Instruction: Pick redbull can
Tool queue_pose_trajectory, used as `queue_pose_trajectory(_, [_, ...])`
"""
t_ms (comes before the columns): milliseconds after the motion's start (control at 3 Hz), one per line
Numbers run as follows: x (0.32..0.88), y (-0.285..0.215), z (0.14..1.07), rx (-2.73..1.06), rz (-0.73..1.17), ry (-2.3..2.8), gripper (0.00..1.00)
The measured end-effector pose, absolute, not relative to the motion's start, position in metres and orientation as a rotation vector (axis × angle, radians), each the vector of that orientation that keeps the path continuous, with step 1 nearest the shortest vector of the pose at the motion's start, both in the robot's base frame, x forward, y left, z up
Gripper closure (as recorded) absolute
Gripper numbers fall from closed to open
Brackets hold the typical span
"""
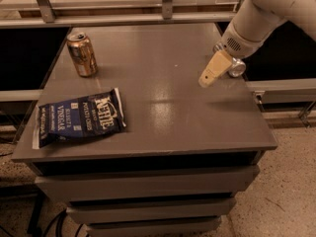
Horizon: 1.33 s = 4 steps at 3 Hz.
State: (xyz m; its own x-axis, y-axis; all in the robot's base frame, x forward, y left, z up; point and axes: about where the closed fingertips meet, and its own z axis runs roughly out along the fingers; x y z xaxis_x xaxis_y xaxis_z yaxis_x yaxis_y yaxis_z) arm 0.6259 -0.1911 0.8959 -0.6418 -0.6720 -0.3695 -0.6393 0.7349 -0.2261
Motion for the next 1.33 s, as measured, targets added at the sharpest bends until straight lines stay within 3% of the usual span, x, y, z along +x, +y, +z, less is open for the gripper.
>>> queue_pose_trajectory(1333, [0.672, -0.205, 0.854, -0.884, -0.109, 2.521, 0.00])
